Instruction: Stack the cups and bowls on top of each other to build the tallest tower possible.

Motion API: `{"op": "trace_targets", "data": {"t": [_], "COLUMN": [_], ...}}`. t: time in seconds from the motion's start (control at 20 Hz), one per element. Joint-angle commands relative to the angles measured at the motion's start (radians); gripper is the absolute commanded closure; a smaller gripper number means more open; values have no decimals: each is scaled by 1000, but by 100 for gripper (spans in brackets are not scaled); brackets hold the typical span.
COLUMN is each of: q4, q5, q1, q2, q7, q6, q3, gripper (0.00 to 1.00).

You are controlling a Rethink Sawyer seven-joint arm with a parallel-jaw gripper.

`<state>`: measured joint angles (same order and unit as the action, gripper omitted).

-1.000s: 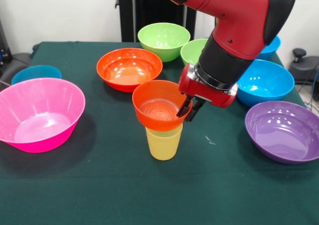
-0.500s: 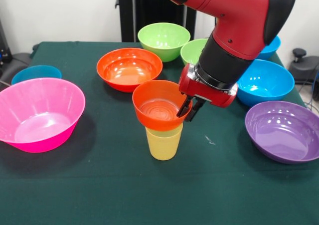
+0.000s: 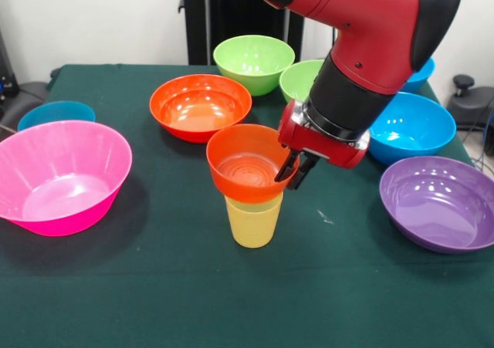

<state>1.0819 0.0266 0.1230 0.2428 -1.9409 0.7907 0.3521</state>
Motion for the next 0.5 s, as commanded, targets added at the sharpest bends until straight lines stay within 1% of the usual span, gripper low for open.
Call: {"op": "trace_targets", "data": {"t": [0.05,0.25,0.5], "q4": [-20,1,4], "q5": [-40,-65,-80], "q1": [-7,-12,-12], "q2": [-32,-31,-28], "q7": [-121,-138,-124], "q6": [80,40,49], "q3": [-104,-123,-123], "gripper": [100,100,100]}}
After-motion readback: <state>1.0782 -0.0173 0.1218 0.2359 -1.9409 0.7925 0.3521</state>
